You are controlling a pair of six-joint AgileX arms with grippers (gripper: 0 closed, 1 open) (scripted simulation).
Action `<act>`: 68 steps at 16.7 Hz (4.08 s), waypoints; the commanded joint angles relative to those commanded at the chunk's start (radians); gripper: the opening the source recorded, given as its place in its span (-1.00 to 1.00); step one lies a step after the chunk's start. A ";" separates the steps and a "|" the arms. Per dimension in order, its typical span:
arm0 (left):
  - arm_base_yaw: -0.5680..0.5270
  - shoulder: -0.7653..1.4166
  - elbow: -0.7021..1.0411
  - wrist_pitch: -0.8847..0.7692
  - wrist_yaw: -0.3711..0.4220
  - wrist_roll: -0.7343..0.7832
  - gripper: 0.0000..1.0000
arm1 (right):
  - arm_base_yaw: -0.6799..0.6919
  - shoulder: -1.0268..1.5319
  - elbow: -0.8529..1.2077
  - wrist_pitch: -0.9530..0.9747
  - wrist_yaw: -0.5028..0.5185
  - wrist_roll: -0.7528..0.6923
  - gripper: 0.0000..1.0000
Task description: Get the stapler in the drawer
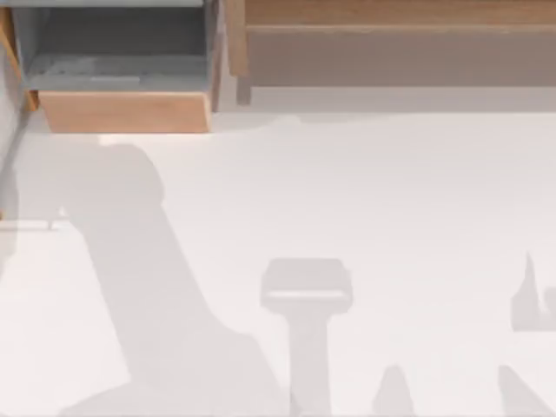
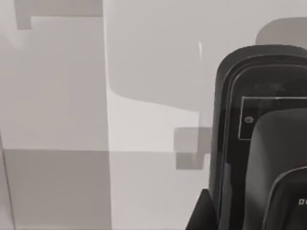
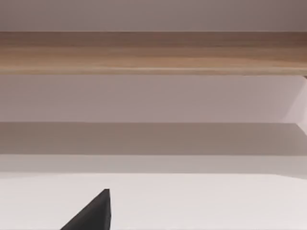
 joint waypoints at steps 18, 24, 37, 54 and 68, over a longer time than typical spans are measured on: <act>-0.001 0.029 -0.024 0.004 0.006 0.018 -1.00 | 0.000 0.000 0.000 0.000 0.000 0.000 1.00; -0.001 0.029 -0.024 0.004 0.006 0.018 -0.40 | 0.000 0.000 0.000 0.000 0.000 0.000 1.00; -0.001 0.029 -0.024 0.004 0.006 0.018 1.00 | 0.000 0.000 0.000 0.000 0.000 0.000 1.00; 0.162 -0.393 -0.410 0.516 0.208 0.424 1.00 | 0.000 0.000 0.000 0.000 0.000 0.000 1.00; 0.522 -0.636 -1.499 1.987 0.495 1.162 1.00 | 0.000 0.000 0.000 0.000 0.000 0.000 1.00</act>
